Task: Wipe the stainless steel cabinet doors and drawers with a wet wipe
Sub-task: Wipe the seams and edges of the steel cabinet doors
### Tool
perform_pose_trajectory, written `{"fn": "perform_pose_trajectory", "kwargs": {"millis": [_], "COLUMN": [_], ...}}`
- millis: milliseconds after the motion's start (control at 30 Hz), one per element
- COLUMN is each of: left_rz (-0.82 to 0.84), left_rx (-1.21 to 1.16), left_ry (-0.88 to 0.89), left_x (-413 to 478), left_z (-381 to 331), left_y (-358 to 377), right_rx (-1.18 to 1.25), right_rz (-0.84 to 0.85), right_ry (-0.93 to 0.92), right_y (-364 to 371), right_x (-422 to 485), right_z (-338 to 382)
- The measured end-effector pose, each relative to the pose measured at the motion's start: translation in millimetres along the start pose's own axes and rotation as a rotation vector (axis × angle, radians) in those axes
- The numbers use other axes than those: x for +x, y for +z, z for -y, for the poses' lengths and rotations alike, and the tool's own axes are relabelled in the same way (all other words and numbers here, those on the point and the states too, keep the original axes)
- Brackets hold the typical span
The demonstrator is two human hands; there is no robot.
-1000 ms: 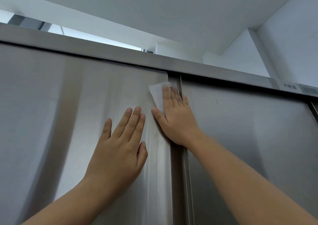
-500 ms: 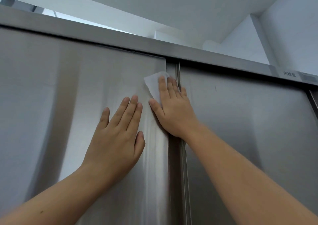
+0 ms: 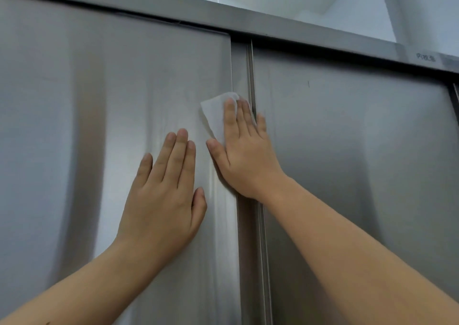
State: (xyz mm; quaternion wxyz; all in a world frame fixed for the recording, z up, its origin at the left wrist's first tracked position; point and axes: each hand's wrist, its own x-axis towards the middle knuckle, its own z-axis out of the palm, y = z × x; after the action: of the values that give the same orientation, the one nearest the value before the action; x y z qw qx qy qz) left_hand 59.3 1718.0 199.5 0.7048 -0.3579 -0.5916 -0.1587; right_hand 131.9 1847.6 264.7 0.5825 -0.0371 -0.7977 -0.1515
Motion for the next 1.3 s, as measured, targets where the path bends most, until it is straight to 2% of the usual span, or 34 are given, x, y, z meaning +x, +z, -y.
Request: {"fn": "perform_pose_trajectory", "kwargs": {"millis": [233,333,667,967,1133,1300], "left_rz": [0.044,0.071,0.073,0.090,0.105,0.107], "left_rx": [-0.052,-0.066,-0.053,-0.051,-0.041,-0.048], "left_ry": [-0.028,-0.028,-0.022,-0.033,-0.017,-0.019], "left_x": [-33,-50,-63,-97,-126,-142], "left_z": [-15,-21,-22,-31,-38,-42], "left_y": [-1,-1,0,-4,-6,-5], "right_rx": [0.069,0.107,0.049,0.114,0.059,0.066], "right_rz": [-0.040,-0.035,-0.050,-0.021,0.023,-0.040], "right_ry": [-0.062,-0.034,0.036,0.072,0.028,0.095], "right_y": [17,24,18,41,31,36], "right_x": [-71,-95,-61,-165,-145,-143], "right_z": [9,15,15,42,33,40]}}
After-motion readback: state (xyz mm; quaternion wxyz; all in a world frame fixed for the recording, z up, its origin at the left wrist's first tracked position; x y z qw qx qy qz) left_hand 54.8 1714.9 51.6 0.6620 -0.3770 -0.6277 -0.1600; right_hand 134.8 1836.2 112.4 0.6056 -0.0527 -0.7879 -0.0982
